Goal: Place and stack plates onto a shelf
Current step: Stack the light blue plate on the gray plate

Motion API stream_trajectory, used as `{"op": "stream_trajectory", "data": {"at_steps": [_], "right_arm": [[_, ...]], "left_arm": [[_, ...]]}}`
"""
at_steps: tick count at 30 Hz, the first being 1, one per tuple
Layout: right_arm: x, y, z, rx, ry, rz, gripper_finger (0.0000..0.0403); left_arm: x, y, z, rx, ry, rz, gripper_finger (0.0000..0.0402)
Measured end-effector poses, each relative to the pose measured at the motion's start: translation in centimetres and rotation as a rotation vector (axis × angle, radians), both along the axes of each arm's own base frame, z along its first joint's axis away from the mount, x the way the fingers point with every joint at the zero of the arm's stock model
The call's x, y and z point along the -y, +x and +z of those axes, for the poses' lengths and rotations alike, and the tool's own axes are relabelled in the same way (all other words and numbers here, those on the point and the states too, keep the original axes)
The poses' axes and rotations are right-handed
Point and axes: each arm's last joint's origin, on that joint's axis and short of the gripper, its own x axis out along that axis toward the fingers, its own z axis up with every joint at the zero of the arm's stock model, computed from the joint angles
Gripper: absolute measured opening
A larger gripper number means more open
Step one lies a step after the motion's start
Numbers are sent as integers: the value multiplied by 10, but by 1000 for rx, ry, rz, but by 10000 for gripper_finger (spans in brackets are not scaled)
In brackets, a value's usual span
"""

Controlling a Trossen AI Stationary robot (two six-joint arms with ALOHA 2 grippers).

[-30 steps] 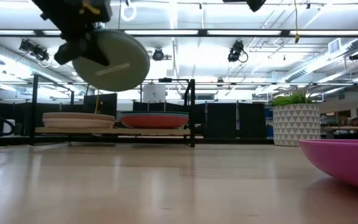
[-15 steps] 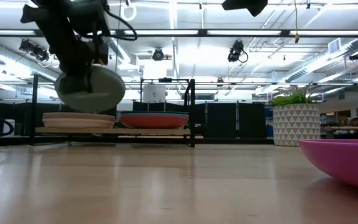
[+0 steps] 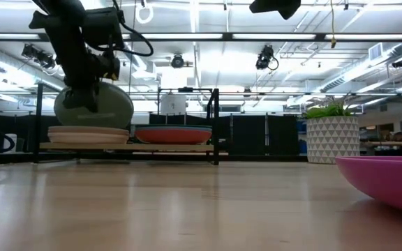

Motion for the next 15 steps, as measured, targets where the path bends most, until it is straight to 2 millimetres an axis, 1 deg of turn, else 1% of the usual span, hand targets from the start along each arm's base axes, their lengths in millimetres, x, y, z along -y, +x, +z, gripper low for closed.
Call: {"op": "stream_trajectory", "data": {"at_steps": [6, 8, 11, 15], "right_arm": [[0, 0, 0, 0, 0, 0, 166], [0, 0, 0, 0, 0, 0, 166], [0, 0, 0, 0, 0, 0, 166], [0, 0, 0, 0, -1, 0, 166]], "left_arm": [[1, -3, -1, -36, -8, -1, 43], [1, -5, -1, -55, -17, -2, 53], [2, -5, -3, -61, -68, -17, 83], [4, -3, 0, -29, -154, -50, 139]]}}
